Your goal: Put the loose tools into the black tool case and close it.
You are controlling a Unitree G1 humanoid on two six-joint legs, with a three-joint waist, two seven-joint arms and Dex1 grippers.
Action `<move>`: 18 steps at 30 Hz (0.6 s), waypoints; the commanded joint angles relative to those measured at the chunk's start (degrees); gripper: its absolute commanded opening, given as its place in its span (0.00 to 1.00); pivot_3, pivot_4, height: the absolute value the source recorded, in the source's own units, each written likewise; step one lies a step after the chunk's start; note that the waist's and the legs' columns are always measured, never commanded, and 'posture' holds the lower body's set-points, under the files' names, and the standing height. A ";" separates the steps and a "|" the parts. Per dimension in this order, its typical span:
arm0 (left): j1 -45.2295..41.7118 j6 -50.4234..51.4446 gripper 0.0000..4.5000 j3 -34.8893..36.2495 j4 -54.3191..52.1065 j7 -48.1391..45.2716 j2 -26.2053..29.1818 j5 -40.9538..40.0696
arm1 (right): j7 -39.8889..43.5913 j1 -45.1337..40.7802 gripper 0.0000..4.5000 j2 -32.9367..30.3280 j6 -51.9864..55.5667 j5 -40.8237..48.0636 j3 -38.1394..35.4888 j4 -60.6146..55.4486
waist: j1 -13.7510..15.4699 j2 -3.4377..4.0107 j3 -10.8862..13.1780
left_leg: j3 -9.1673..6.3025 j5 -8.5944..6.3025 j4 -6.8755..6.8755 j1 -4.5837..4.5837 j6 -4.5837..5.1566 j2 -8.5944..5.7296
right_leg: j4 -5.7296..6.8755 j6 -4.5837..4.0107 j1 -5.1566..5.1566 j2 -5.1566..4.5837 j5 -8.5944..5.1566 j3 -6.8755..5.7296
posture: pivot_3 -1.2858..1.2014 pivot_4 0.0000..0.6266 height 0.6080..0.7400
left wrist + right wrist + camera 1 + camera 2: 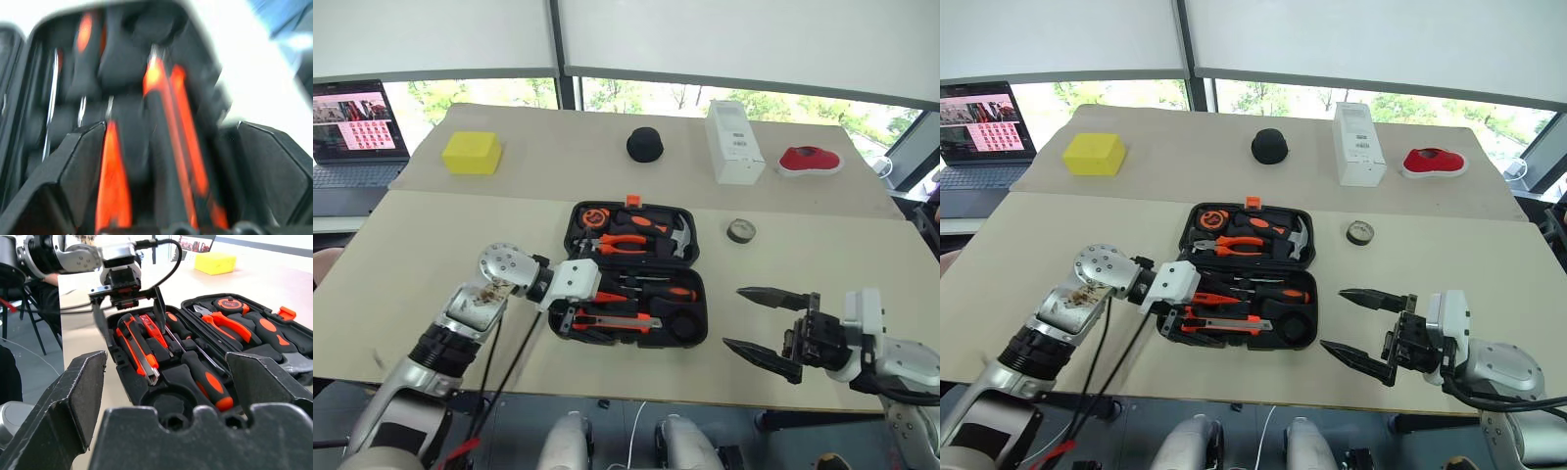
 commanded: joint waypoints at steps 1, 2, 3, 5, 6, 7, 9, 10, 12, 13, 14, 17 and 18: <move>-0.90 2.86 0.99 6.44 -0.54 0.08 -0.57 -7.66 | -0.11 -0.66 1.00 0.54 -1.38 -0.11 -0.03 -0.43 | -0.02 0.01 0.00 | -0.01 0.00 0.01 0.00 0.00 0.00 | 0.01 0.00 0.00 0.00 0.00 0.00 | 0.52 0.24 1.00; -0.87 2.99 0.99 7.39 0.20 0.63 -0.74 -8.14 | -0.17 -0.83 1.00 0.60 -1.40 -0.15 0.12 -0.36 | -0.05 0.01 0.00 | -0.02 0.00 0.04 0.01 0.00 0.00 | 0.03 0.00 0.01 0.00 0.00 0.00 | 0.52 0.24 1.00; -0.64 2.82 0.94 8.16 0.96 1.12 -0.84 -8.28 | -0.17 -0.85 1.00 0.66 -1.46 -0.17 0.18 -0.34 | -0.07 0.01 0.00 | -0.03 0.00 0.06 0.02 0.00 0.00 | 0.04 0.00 0.02 0.00 0.00 0.00 | 0.52 0.24 1.00; 0.70 1.19 0.82 8.69 2.44 -0.92 -0.19 -8.55 | -0.18 -0.97 1.00 0.83 -1.48 -0.28 0.27 -0.32 | -0.06 0.01 0.00 | -0.04 0.00 0.10 0.02 0.00 -0.01 | 0.05 0.01 0.04 0.00 0.01 0.00 | 0.52 0.24 1.00; 1.41 -0.05 0.74 8.69 3.40 -1.43 -0.14 -8.23 | -0.21 -1.07 1.00 0.96 -1.50 -0.36 0.30 -0.30 | -0.06 0.01 0.00 | -0.04 0.00 0.10 0.02 0.00 -0.01 | 0.05 0.02 0.04 0.00 0.01 0.00 | 0.52 0.24 1.00; 2.00 -1.14 0.65 8.61 4.22 -1.78 -0.20 -7.89 | -0.24 -1.18 1.00 1.10 -1.53 -0.46 0.30 -0.24 | -0.07 0.01 0.00 | -0.03 0.00 0.10 0.03 0.00 -0.01 | 0.05 0.02 0.05 0.00 0.01 0.00 | 0.52 0.24 1.00; 3.06 -5.61 0.49 8.09 6.09 -1.83 -0.92 -6.07 | -0.36 -1.23 1.00 1.36 -1.66 -0.65 0.23 -0.19 | -0.06 0.01 0.00 | -0.02 0.00 0.10 0.03 0.00 -0.01 | 0.04 0.02 0.04 0.00 0.01 0.00 | 0.52 0.24 1.00; 3.53 -7.19 0.41 7.70 6.66 -2.42 -1.24 -5.76 | -0.52 -1.22 1.00 1.55 -1.74 -0.74 0.16 -0.14 | -0.04 0.01 0.00 | -0.02 0.00 0.10 0.03 0.00 -0.01 | 0.05 0.02 0.04 0.00 0.01 0.00 | 0.52 0.24 1.00; 3.89 -9.72 0.25 7.24 8.03 -2.03 -2.13 -4.66 | -0.74 -1.09 1.00 1.84 -1.84 -0.89 0.14 -0.18 | 0.07 0.00 0.00 | -0.01 0.00 0.11 0.02 0.00 -0.01 | 0.04 0.01 0.05 0.00 0.02 0.00 | 0.52 0.24 1.00; 3.97 -10.78 0.20 6.79 8.75 -1.78 -2.34 -3.72 | -0.81 -0.96 1.00 1.97 -1.87 -0.96 0.18 -0.29 | 0.19 0.00 0.00 | -0.01 0.00 0.12 0.02 0.00 -0.02 | 0.04 0.02 0.06 -0.01 0.02 0.00 | 0.52 0.24 1.00; 4.09 -12.54 0.13 6.04 9.82 -1.35 -2.46 -2.06 | -0.90 -0.78 1.00 2.11 -1.89 -1.05 0.27 -0.44 | 0.35 0.00 0.00 | -0.01 0.00 0.13 0.02 0.00 -0.03 | 0.04 0.03 0.07 -0.02 0.02 -0.01 | 0.52 0.24 1.00; 4.68 -15.30 0.02 4.07 12.22 -0.07 -2.82 1.52 | -1.22 -0.35 1.00 2.41 -1.83 -1.12 0.51 -1.00 | 0.49 0.01 0.00 | 0.01 0.00 0.15 0.02 0.00 -0.04 | 0.02 0.05 0.08 -0.03 0.03 0.00 | 0.52 0.24 1.00; 4.74 -15.90 0.02 3.47 13.02 0.92 -2.99 2.91 | -1.34 -0.25 1.00 2.44 -1.76 -1.07 0.57 -1.15 | 0.50 0.01 0.00 | 0.02 0.00 0.15 0.02 0.00 -0.04 | 0.02 0.05 0.07 -0.02 0.03 0.00 | 0.52 0.24 1.00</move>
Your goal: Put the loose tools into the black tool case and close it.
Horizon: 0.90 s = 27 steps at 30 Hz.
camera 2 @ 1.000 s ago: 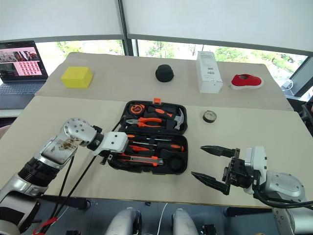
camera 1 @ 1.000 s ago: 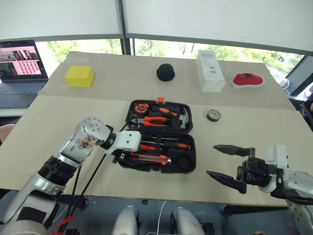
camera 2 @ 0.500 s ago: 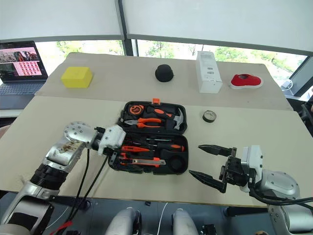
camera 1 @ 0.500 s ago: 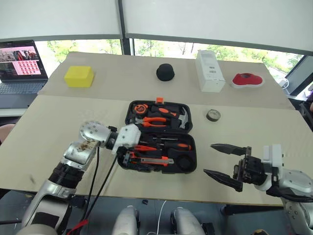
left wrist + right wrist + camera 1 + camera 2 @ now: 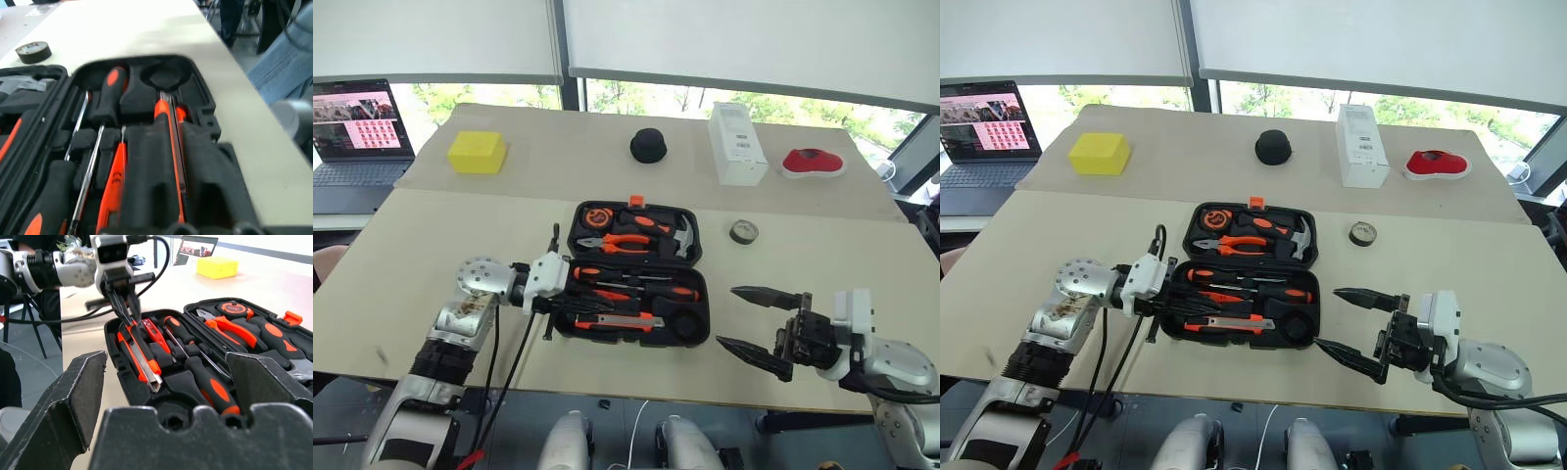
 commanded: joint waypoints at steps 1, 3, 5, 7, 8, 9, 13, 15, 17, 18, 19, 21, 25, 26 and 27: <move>0.17 -3.35 0.02 -2.19 2.19 3.05 -0.73 4.76 | -0.43 0.36 1.00 0.29 -1.12 0.29 -0.40 -1.50 | 0.04 0.00 0.00 | 0.00 0.00 0.00 0.00 0.00 0.00 | 0.00 0.00 0.00 0.00 0.00 0.00 | 0.52 0.24 1.00; 0.52 -2.90 0.02 -3.61 2.85 4.80 -1.72 6.74 | -0.67 0.54 1.00 0.16 -0.91 0.45 -0.45 -1.70 | 0.15 0.04 -0.03 | -0.01 0.00 0.00 0.02 0.00 0.00 | 0.00 0.00 0.03 0.00 0.00 0.00 | 0.52 0.24 1.00; 0.84 -0.79 0.02 -4.67 2.76 6.27 -2.15 7.98 | -0.86 0.69 1.00 0.12 -0.79 0.50 -0.44 -1.87 | 0.40 0.12 -0.08 | -0.02 0.00 0.02 0.16 0.01 -0.02 | -0.03 0.02 0.25 -0.03 0.01 -0.02 | 0.52 0.24 1.00; 1.09 2.59 0.02 -5.97 1.86 6.86 -1.61 9.40 | -1.02 1.01 1.00 0.17 -0.78 0.47 -0.38 -2.09 | 0.64 0.11 -0.09 | -0.04 -0.01 0.02 0.56 0.02 -0.05 | -0.10 0.05 0.69 -0.08 0.01 -0.09 | 0.52 0.24 1.00; 1.46 5.77 0.02 -6.86 0.58 6.66 -1.07 9.54 | -1.13 1.17 1.00 0.22 -0.77 0.48 -0.34 -2.25 | 0.68 0.11 -0.11 | -0.03 -0.02 0.03 0.67 0.02 -0.04 | -0.11 0.05 0.78 -0.09 0.00 -0.09 | 0.52 0.24 1.00; 1.90 7.49 0.02 -7.51 -0.65 6.21 -0.76 9.25 | -1.28 1.25 1.00 0.27 -0.74 0.50 -0.27 -2.39 | 0.67 0.12 -0.12 | -0.03 -0.01 0.04 0.68 0.02 -0.04 | -0.11 0.06 0.81 -0.10 0.00 -0.09 | 0.52 0.24 1.00; 2.89 13.99 0.02 -9.31 -4.57 5.90 0.48 9.25 | -1.61 1.08 1.00 0.22 -0.63 0.61 -0.11 -2.49 | 0.10 0.41 -0.41 | -0.01 -0.01 0.02 0.70 0.03 -0.02 | -0.11 0.07 0.78 -0.10 0.00 -0.05 | 0.52 0.24 1.00; 3.29 17.43 0.02 -10.49 -6.16 6.83 0.56 10.16 | -1.93 0.76 1.00 0.27 -0.59 0.58 0.07 -2.40 | 0.03 0.53 -0.52 | -0.02 -0.01 -0.01 0.69 0.05 -0.01 | -0.11 0.05 0.76 -0.08 -0.02 -0.05 | 0.52 0.24 1.00; 3.56 18.74 0.02 -9.90 -6.52 8.74 -0.36 9.28 | -2.21 0.67 1.00 0.34 -0.59 0.52 0.26 -2.45 | 0.06 0.69 -0.66 | -0.02 -0.02 -0.02 0.69 0.06 -0.02 | -0.12 0.05 0.77 -0.07 -0.04 -0.04 | 0.52 0.24 1.00; 3.62 18.33 0.02 -9.08 -6.46 9.90 -0.71 8.92 | -2.31 0.67 1.00 0.35 -0.59 0.53 0.27 -2.46 | 0.05 0.71 -0.69 | -0.01 -0.02 -0.02 0.70 0.06 -0.02 | -0.12 0.05 0.77 -0.07 -0.04 -0.04 | 0.52 0.24 1.00; 3.99 17.62 0.02 -7.95 -6.90 9.31 -0.52 7.44 | -2.44 0.73 1.00 0.31 -0.64 0.53 0.18 -2.44 | 0.05 0.72 -0.71 | -0.02 -0.02 -0.01 0.70 0.06 -0.02 | -0.12 0.06 0.77 -0.07 -0.04 -0.04 | 0.52 0.24 1.00; 4.70 17.42 0.02 -5.43 -8.00 8.88 -0.54 4.41 | -2.89 1.09 1.00 0.23 -0.63 0.73 -0.43 -2.42 | -0.03 0.73 -0.72 | -0.02 -0.02 -0.01 0.71 0.06 -0.02 | -0.12 0.06 0.77 -0.06 -0.04 -0.03 | 0.52 0.24 1.00; 6.10 14.31 0.17 3.60 -9.19 10.98 -1.93 -3.00 | -3.56 3.72 1.00 -0.21 -0.94 1.54 -4.53 -0.82 | -0.08 0.71 -0.70 | -0.04 -0.02 -0.04 0.61 0.06 0.00 | -0.12 0.03 0.66 -0.06 -0.05 -0.02 | 0.52 0.24 1.00; 6.62 13.85 0.25 6.22 -9.95 11.85 -2.08 -4.90 | -4.38 3.94 1.00 0.29 -1.53 1.48 -6.00 0.36 | -0.11 0.69 -0.68 | -0.05 -0.03 -0.04 0.56 0.07 0.01 | -0.12 0.03 0.61 -0.06 -0.06 -0.03 | 0.52 0.24 1.00; 7.29 13.95 0.33 8.74 -11.13 13.28 -2.06 -6.41 | -5.23 4.14 1.00 0.83 -1.90 1.56 -7.50 1.60 | -0.14 0.68 -0.67 | -0.06 -0.03 -0.04 0.52 0.07 0.01 | -0.12 0.03 0.57 -0.06 -0.05 -0.03 | 0.52 0.24 1.00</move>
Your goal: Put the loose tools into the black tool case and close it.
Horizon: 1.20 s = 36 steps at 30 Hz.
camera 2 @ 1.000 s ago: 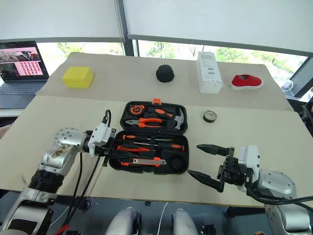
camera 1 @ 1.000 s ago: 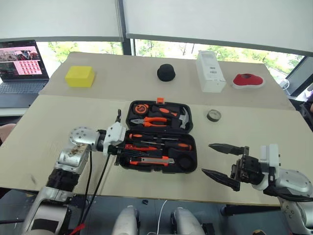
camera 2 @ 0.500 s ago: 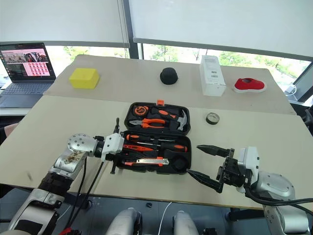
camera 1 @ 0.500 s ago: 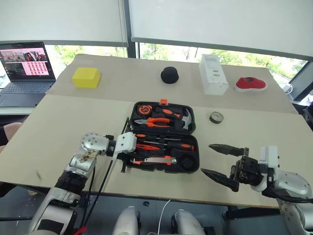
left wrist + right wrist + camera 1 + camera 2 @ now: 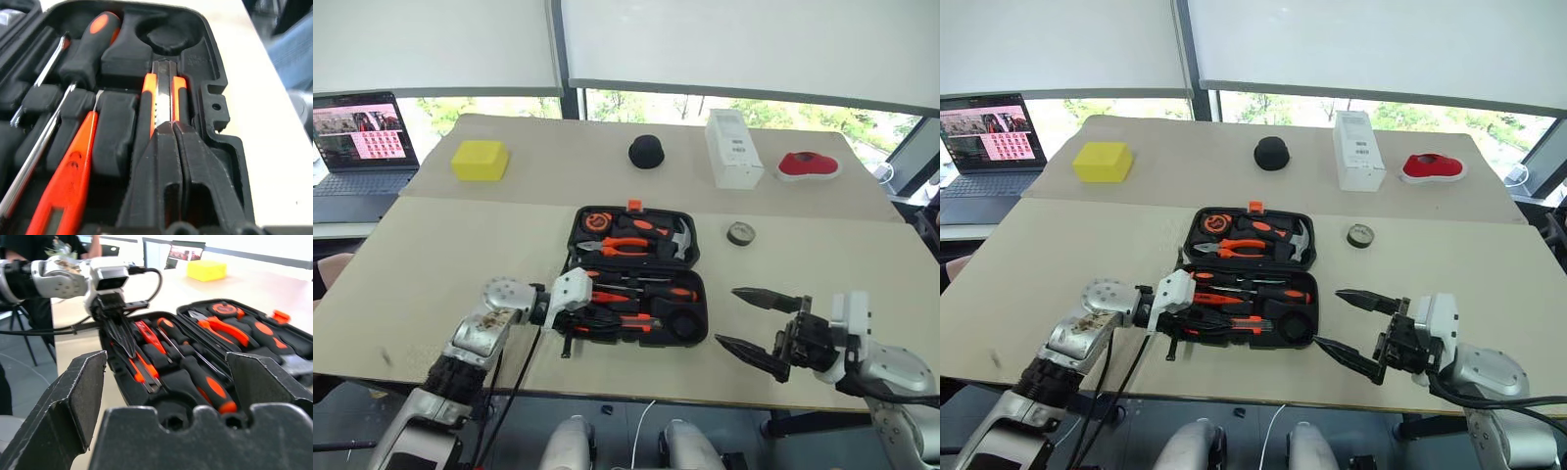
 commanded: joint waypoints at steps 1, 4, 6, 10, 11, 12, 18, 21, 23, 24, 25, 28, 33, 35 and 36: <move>1.57 -1.33 0.40 9.86 -4.22 3.49 0.35 -7.23 | -2.66 0.55 1.00 1.19 -2.31 1.34 -6.70 2.91 | -0.06 -0.04 0.02 | -0.01 0.00 0.00 -0.01 0.00 0.00 | 0.00 0.00 -0.01 0.00 0.00 0.00 | 0.52 0.24 1.00; 6.18 0.65 0.66 17.29 -8.49 5.08 2.19 -12.71 | -3.49 2.51 1.00 3.08 -5.51 0.00 -10.91 7.50 | -0.16 -0.05 0.04 | -0.08 -0.01 -0.01 0.02 0.00 0.03 | 0.00 0.00 0.02 -0.02 0.00 0.01 | 0.52 0.24 1.00; 9.58 0.93 0.79 22.05 -9.38 6.34 3.20 -15.14 | -4.62 4.01 1.00 4.83 -8.05 -1.67 -12.65 10.22 | -0.30 -0.05 0.04 | -0.08 -0.02 -0.09 0.06 0.01 0.04 | -0.04 -0.01 0.02 -0.03 0.00 0.02 | 0.52 0.24 1.00; 14.72 0.71 0.99 28.54 -8.69 9.56 3.12 -17.90 | -9.83 3.77 1.00 9.12 -14.87 -6.55 -14.29 15.95 | -0.66 -0.04 0.05 | -0.08 -0.02 -0.18 0.13 0.01 0.06 | -0.05 -0.04 0.03 -0.04 -0.02 0.02 | 0.52 0.24 1.00; 15.59 1.18 0.99 29.53 -9.34 9.95 2.89 -19.04 | -10.68 3.39 1.00 9.50 -15.95 -7.57 -14.20 16.91 | -0.77 -0.02 0.06 | -0.08 -0.02 -0.18 0.15 0.01 0.07 | -0.05 -0.04 0.03 -0.07 -0.03 0.03 | 0.52 0.24 1.00; 16.11 1.66 0.99 30.32 -10.08 10.43 2.59 -20.15 | -11.27 2.89 1.00 9.58 -16.54 -8.18 -13.98 17.56 | -0.83 -0.02 0.06 | -0.08 -0.02 -0.18 0.15 0.00 0.08 | -0.05 -0.04 0.03 -0.09 -0.03 0.05 | 0.52 0.24 1.00; 17.23 4.43 0.99 30.66 -12.96 11.26 3.33 -23.25 | -13.04 -10.55 1.00 -2.87 -4.76 -12.67 -8.68 21.84 | -1.60 0.15 0.16 | 0.01 -0.02 -0.14 0.18 0.01 0.07 | -0.05 -0.02 -0.02 -0.20 -0.02 0.25 | 0.52 0.24 1.00; 15.56 4.69 0.99 29.38 -12.38 10.65 3.93 -22.81 | -13.02 -20.19 1.00 -9.23 3.34 -15.89 -3.07 26.63 | -1.67 0.09 0.18 | 0.06 -0.01 -0.15 0.21 0.01 0.03 | -0.05 -0.04 -0.03 -0.10 -0.01 0.26 | 0.52 0.24 1.00; 13.91 4.53 0.99 28.32 -11.78 10.21 3.94 -22.39 | -11.93 -29.55 1.00 -11.64 6.60 -18.77 1.88 32.29 | -1.57 0.06 0.20 | 0.10 -0.01 -0.22 0.18 0.01 0.07 | -0.04 -0.11 -0.06 0.05 -0.04 0.18 | 0.52 0.24 1.00; 12.96 4.38 0.99 27.39 -11.56 9.90 3.92 -21.96 | -9.92 -35.41 1.00 -12.51 8.72 -20.72 5.55 36.27 | -1.57 0.06 0.20 | 0.14 -0.01 -0.24 0.18 0.02 0.07 | -0.04 -0.15 -0.07 0.07 -0.06 0.17 | 0.52 0.24 1.00; 12.03 4.10 0.99 26.21 -11.37 9.54 3.70 -21.44 | -7.14 -41.67 1.00 -12.94 8.69 -23.84 10.02 40.92 | -1.66 0.06 0.22 | 0.17 -0.01 -0.28 0.14 0.02 0.07 | -0.04 -0.15 -0.15 0.07 -0.05 0.18 | 0.52 0.24 1.00; 10.61 3.49 0.99 23.76 -10.59 9.02 3.12 -20.34 | -2.68 -55.47 1.00 -11.21 7.41 -30.48 18.64 53.90 | -1.79 0.09 0.24 | 0.30 0.00 -0.33 0.06 0.02 0.03 | -0.05 -0.14 -0.29 0.05 -0.04 0.27 | 0.52 0.24 1.00; 10.25 1.92 0.99 20.38 -10.54 8.36 2.54 -18.23 | -3.01 -69.09 1.00 -5.50 1.53 -39.80 27.14 73.86 | -1.43 0.03 0.24 | 0.31 -0.02 -0.52 -0.42 0.01 0.00 | -0.06 -0.13 -0.79 0.00 -0.03 0.20 | 0.52 0.24 1.00; 10.48 1.68 0.99 19.54 -11.12 8.40 2.37 -17.66 | -3.91 -72.00 1.00 -3.77 -0.46 -42.40 28.79 79.72 | -1.18 0.03 0.24 | 0.30 -0.02 -0.53 -0.56 0.01 0.00 | -0.07 -0.13 -0.94 -0.01 -0.02 0.17 | 0.52 0.24 1.00; 10.68 1.66 0.99 19.36 -11.49 8.53 2.28 -17.52 | -4.17 -73.16 1.00 -2.99 -1.03 -43.14 29.15 82.02 | -1.19 0.04 0.24 | 0.30 -0.02 -0.56 -0.66 0.01 -0.03 | -0.10 -0.12 -1.00 -0.06 -0.03 0.16 | 0.52 0.24 1.00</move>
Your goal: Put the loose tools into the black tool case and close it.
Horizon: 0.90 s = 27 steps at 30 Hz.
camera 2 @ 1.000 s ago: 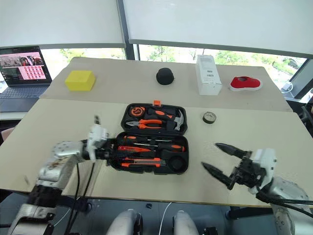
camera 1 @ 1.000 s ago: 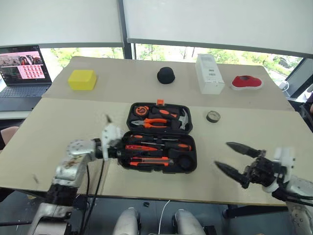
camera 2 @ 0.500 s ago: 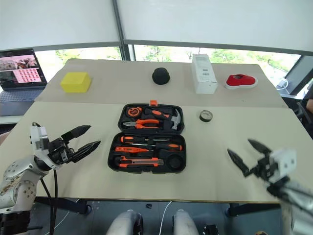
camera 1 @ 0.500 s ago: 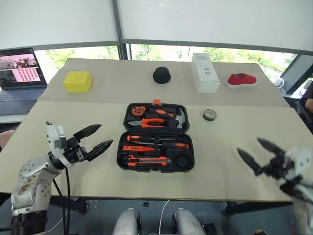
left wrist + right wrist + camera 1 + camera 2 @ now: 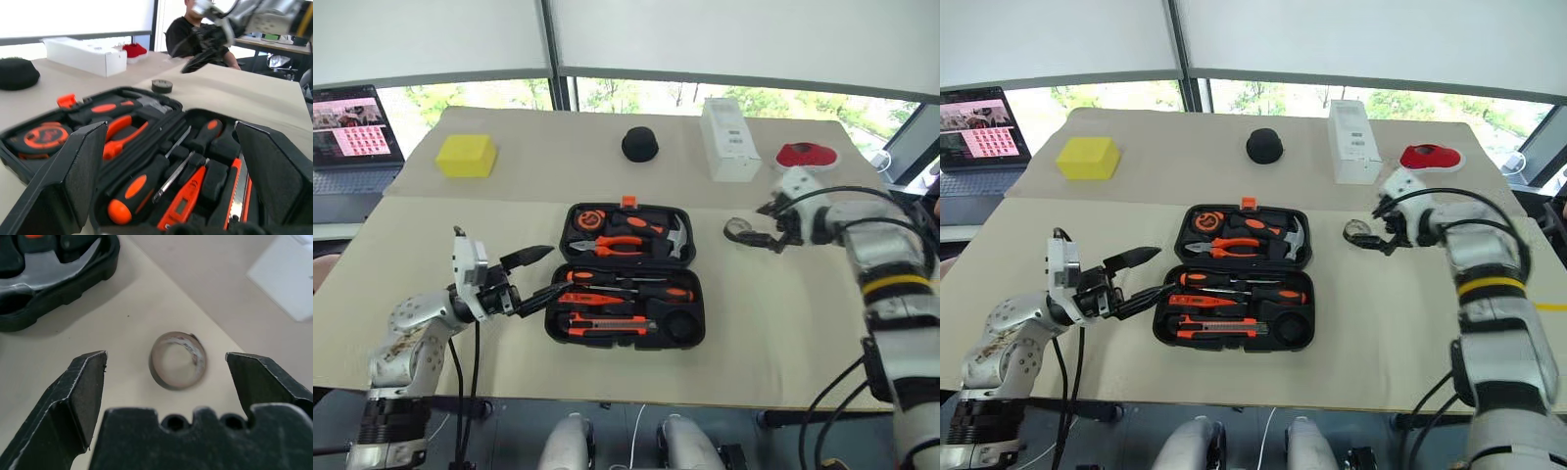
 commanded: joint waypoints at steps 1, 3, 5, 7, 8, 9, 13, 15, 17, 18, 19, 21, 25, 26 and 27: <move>0.21 -1.58 0.99 -0.34 -2.50 0.17 -0.18 0.38 | -0.97 -4.50 1.00 1.20 -2.76 -3.56 1.05 8.25 | 0.01 0.00 0.00 | 0.02 0.00 0.00 -0.17 0.00 -0.02 | 0.02 0.00 -0.19 -0.05 0.00 0.00 | 0.52 0.24 1.00; 1.24 -1.67 0.99 -0.25 -3.38 0.22 0.04 0.65 | -0.94 -6.21 1.00 2.70 -2.34 -4.36 1.09 11.76 | -0.18 0.01 0.00 | 0.03 0.02 0.03 -0.58 -0.02 -0.08 | 0.13 0.06 -0.68 -0.14 0.04 0.06 | 0.52 0.24 1.00; 1.89 -1.65 1.00 0.03 -3.72 0.32 0.11 0.59 | -0.76 -7.08 0.94 3.50 -3.45 -5.09 0.99 14.01 | -0.29 0.00 0.00 | 0.02 0.02 0.06 -0.63 -0.03 -0.08 | 0.14 0.08 -0.73 -0.14 0.05 0.08 | 0.52 0.24 1.00; 2.61 -1.68 1.00 0.29 -4.08 0.28 0.27 0.50 | -0.49 -7.56 0.85 3.97 -4.28 -5.73 0.85 15.44 | -0.39 0.00 0.00 | 0.08 0.03 0.07 -0.61 -0.04 -0.05 | 0.15 0.07 -0.73 -0.12 0.06 0.07 | 0.52 0.24 1.00; 2.87 -1.69 1.00 0.38 -4.22 0.25 0.37 0.48 | -0.58 -7.72 0.80 4.14 -4.55 -5.91 0.66 15.94 | -0.44 0.00 0.00 | 0.09 0.03 0.06 -0.59 -0.04 -0.05 | 0.16 0.07 -0.71 -0.11 0.06 0.06 | 0.52 0.24 1.00; 3.06 -1.69 1.00 0.43 -4.36 0.20 0.50 0.43 | -0.71 -7.85 0.71 4.29 -4.91 -5.95 0.36 16.35 | -0.48 0.00 0.00 | 0.09 0.03 0.06 -0.53 -0.04 -0.04 | 0.17 0.06 -0.68 -0.10 0.06 0.06 | 0.52 0.24 1.00; 2.92 -1.63 1.00 0.63 -4.44 -0.58 1.48 0.21 | -0.54 -8.16 0.40 4.36 -7.76 -5.58 -0.94 17.06 | -0.48 0.00 0.00 | 0.12 0.06 0.07 -0.41 -0.08 -0.04 | 0.22 0.03 -0.59 -0.10 0.09 0.07 | 0.52 0.24 1.00; 2.65 -1.43 1.00 0.67 -4.49 -0.69 1.87 0.01 | -0.52 -8.21 0.24 4.18 -9.02 -5.17 -1.61 17.08 | -0.51 0.01 0.00 | 0.12 0.07 0.07 -0.40 -0.08 -0.05 | 0.23 0.03 -0.59 -0.10 0.09 0.07 | 0.52 0.24 1.00; 2.54 -1.35 1.00 0.57 -4.61 -0.85 2.14 -0.08 | 0.56 -8.09 0.10 3.92 -10.87 -4.43 -2.52 16.81 | -0.58 0.01 0.00 | 0.13 0.07 0.07 -0.41 -0.08 -0.04 | 0.23 0.03 -0.60 -0.09 0.09 0.08 | 0.52 0.24 1.00; 2.47 -1.49 1.00 0.45 -4.48 -1.24 2.23 -0.10 | 0.78 -8.05 0.02 3.69 -12.12 -4.41 -2.86 16.55 | -0.59 0.01 0.00 | 0.13 0.07 0.07 -0.42 -0.08 -0.03 | 0.23 0.03 -0.61 -0.08 0.09 0.08 | 0.52 0.24 1.00; 2.55 -1.50 1.00 0.39 -4.55 -1.47 2.34 -0.12 | 1.65 -8.02 0.01 3.43 -13.21 -4.22 -3.26 16.10 | -0.63 0.01 0.00 | 0.13 0.07 0.06 -0.42 -0.09 -0.03 | 0.23 0.03 -0.62 -0.08 0.09 0.07 | 0.52 0.24 1.00; 2.94 -1.60 1.00 0.39 -4.82 -2.41 2.69 -0.30 | 7.40 -8.01 0.01 3.03 -14.00 -1.86 -4.82 13.37 | -0.68 0.01 0.01 | 0.14 0.07 0.06 -0.42 -0.08 -0.02 | 0.23 0.03 -0.62 -0.07 0.09 0.08 | 0.52 0.24 1.00; 4.95 -7.44 1.00 1.18 -4.36 -8.06 4.92 1.27 | 27.27 -2.45 0.01 1.15 3.52 9.34 -5.84 -11.86 | -0.73 0.09 0.04 | 0.12 0.06 0.05 -0.41 -0.08 0.03 | 0.25 0.03 -0.64 -0.05 0.09 0.08 | 0.52 0.24 1.00; 5.06 -9.43 1.00 1.65 -4.13 -8.90 5.06 1.61 | 29.41 0.17 0.01 0.37 9.65 12.26 -5.43 -20.52 | -0.62 0.09 0.05 | 0.08 0.06 0.05 -0.41 -0.08 0.06 | 0.27 0.02 -0.65 -0.04 0.09 0.08 | 0.52 0.24 1.00; 5.15 -10.21 1.00 2.17 -4.15 -9.37 5.17 1.24 | 30.30 2.80 0.01 -0.54 15.30 15.02 -5.00 -28.74 | -0.46 0.09 0.04 | 0.01 0.06 0.03 -0.44 -0.08 0.09 | 0.27 0.02 -0.66 -0.02 0.09 0.05 | 0.52 0.24 1.00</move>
